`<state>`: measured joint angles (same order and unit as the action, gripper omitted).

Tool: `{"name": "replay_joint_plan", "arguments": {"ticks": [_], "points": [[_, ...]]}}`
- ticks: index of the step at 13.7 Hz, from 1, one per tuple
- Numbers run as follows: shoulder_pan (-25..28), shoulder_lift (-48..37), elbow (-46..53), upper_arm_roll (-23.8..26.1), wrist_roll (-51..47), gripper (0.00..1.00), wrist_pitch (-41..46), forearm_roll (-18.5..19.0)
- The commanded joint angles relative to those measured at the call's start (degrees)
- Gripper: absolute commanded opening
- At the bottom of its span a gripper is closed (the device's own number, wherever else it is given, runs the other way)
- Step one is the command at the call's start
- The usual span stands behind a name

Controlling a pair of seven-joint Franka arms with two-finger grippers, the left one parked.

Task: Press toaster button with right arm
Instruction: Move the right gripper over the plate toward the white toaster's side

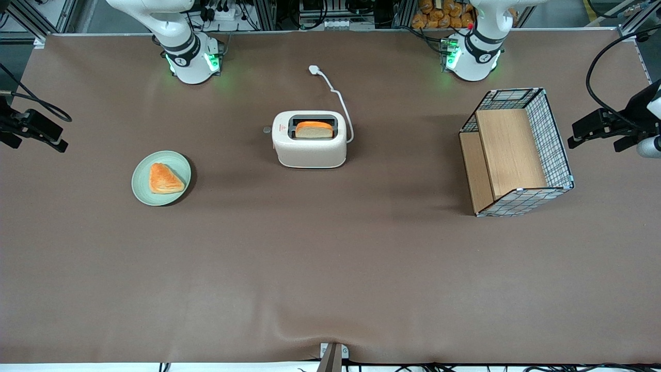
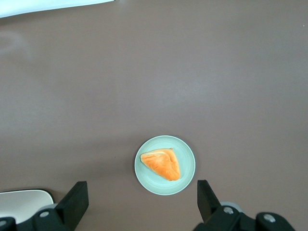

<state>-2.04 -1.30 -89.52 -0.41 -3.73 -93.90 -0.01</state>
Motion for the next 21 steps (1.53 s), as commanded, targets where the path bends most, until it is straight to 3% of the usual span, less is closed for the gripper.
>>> {"name": "replay_joint_plan", "arguments": {"ticks": [1,7,11,15,16,19,21], "points": [[-0.4,0.5,1.3,0.4,0.7,1.00,1.3,0.2],[-0.2,1.1,1.3,0.5,1.0,1.00,2.0,0.3],[0.6,2.4,-0.7,0.7,0.7,1.00,7.6,0.0],[0.6,2.0,-8.5,0.7,0.0,1.00,8.1,-6.1],[0.7,1.9,-10.1,0.8,0.0,0.91,8.3,-6.7],[0.8,0.5,-16.7,0.7,0.3,0.26,7.2,-12.9],[2.3,0.5,-18.0,0.9,0.2,0.08,7.8,-13.0]]}}
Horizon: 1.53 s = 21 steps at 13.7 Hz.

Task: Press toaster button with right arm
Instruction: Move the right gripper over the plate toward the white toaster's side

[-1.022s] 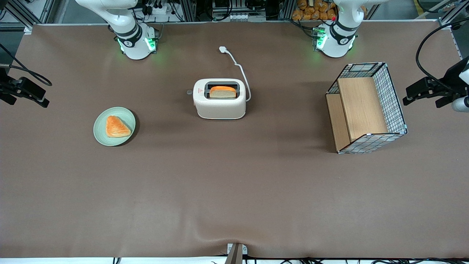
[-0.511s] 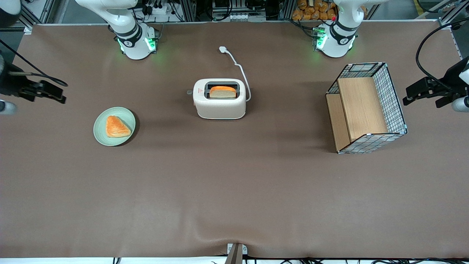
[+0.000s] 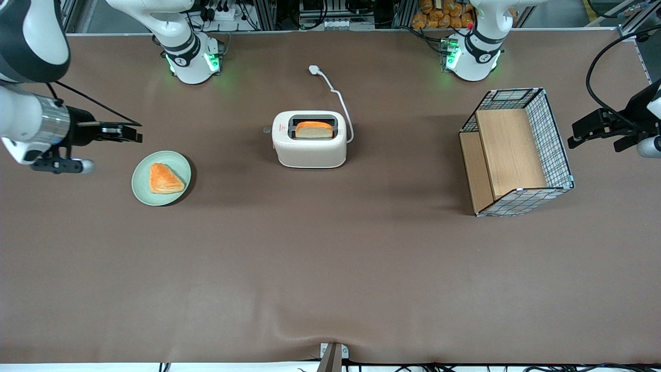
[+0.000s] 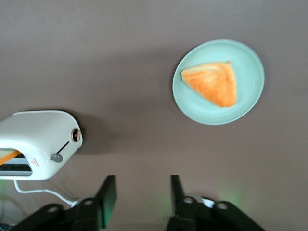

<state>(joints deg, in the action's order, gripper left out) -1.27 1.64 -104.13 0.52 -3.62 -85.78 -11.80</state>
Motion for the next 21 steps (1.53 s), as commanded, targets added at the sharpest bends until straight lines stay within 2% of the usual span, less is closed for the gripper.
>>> {"name": "replay_joint_plan", "arguments": {"ticks": [1,3,5,8,10,12,13,16,19,21], "points": [[2.8,-3.5,-5.7,-0.1,0.2,0.00,-1.3,-1.3],[4.6,-6.5,-11.7,0.1,-0.1,0.00,-5.3,-2.6],[4.9,-7.4,-16.3,0.1,-0.1,0.00,-7.7,-6.8],[6.1,-8.4,-19.9,2.4,-0.2,0.00,-10.2,-7.6],[6.8,-10.2,-24.8,2.6,-0.2,0.00,-14.7,-12.0],[9.0,-10.9,-28.0,3.6,-1.0,0.00,-19.1,-14.0],[9.9,-10.8,-29.1,3.7,-2.1,0.00,-20.0,-16.2],[16.3,-10.6,-32.0,4.1,-6.2,0.00,-25.6,-20.1],[18.7,-10.1,-33.1,4.1,-6.9,0.00,-28.5,-24.7],[22.4,-9.8,-35.1,4.1,-6.9,0.00,-33.9,-25.6]]}}
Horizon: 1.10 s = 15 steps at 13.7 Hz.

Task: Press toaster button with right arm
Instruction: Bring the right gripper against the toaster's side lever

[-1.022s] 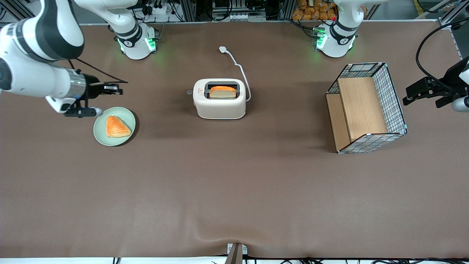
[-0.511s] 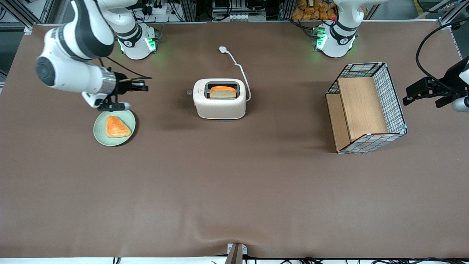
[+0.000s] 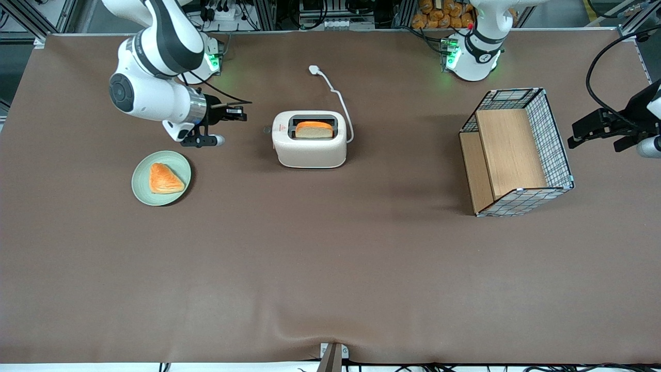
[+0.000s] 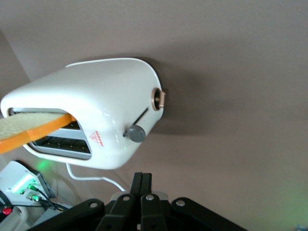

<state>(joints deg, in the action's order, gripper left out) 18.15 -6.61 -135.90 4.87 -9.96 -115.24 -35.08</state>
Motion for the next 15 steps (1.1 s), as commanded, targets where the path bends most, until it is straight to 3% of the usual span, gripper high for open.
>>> {"name": "replay_joint_plan", "arguments": {"ticks": [1,15], "points": [[3.4,-0.8,-3.5,-0.3,-0.6,0.00,-5.9,-3.8],[7.8,5.0,-4.0,-0.2,-0.6,0.00,-15.0,-5.2]]}}
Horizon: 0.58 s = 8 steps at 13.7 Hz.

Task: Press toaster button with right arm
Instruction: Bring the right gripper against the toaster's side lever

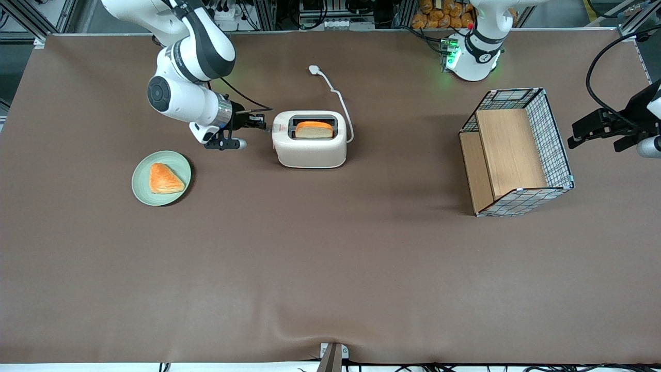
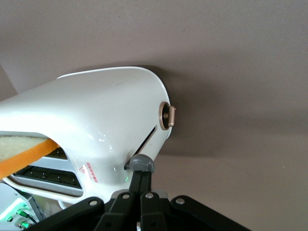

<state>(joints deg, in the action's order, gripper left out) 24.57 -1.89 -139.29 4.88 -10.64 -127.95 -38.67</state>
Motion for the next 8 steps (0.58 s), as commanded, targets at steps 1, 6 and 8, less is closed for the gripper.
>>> {"name": "replay_joint_plan", "arguments": {"ticks": [1,6,8], "points": [[2.0,0.6,-0.7,-0.2,0.1,0.00,-2.7,-2.5],[2.9,2.5,-0.6,-0.3,0.2,0.00,-5.8,-3.3],[2.9,3.1,-0.6,-0.3,0.3,0.00,-6.4,-3.3]]}}
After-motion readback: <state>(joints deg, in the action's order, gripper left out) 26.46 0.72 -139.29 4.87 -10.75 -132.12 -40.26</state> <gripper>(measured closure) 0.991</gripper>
